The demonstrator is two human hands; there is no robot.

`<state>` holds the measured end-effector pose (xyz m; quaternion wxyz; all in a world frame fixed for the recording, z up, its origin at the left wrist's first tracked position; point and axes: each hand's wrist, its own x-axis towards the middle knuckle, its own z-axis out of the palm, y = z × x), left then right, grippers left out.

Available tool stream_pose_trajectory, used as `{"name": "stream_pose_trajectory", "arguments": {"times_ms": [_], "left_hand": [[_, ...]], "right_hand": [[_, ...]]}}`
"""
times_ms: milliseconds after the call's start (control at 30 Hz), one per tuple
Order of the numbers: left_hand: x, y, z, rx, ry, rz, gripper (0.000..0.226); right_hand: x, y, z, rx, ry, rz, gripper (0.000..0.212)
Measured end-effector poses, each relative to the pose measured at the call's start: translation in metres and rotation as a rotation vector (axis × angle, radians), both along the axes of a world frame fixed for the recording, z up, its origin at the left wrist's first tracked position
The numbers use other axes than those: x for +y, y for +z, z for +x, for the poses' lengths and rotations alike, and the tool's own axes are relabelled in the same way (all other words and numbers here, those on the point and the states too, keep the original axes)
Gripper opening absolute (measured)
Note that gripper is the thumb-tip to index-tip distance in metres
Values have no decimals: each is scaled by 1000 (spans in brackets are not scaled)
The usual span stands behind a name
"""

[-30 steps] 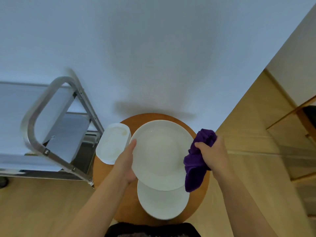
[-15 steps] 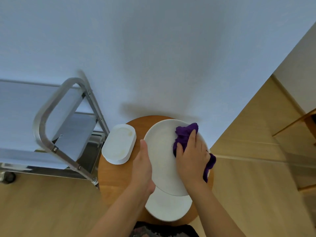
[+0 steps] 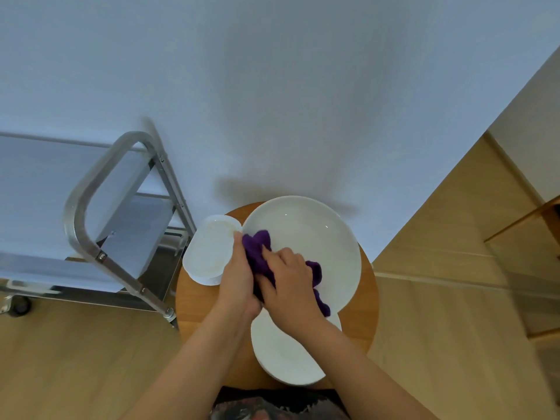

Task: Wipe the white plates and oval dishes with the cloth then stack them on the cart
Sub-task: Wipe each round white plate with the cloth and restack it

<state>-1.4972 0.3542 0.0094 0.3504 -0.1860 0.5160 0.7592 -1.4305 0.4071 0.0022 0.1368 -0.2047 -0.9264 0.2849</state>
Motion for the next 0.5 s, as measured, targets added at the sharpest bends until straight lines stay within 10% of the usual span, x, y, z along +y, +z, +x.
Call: {"name": "stream_pose_trajectory", "arguments": {"times_ms": [267,500], "left_hand": [[-12,-5,-20,24,-188,-32,58],[-18,-14,-18,17,-301,-168,54]], "right_hand": [[33,-14,58,-94,270,2,36],[69,-29,67,-210,101,215,34]]}}
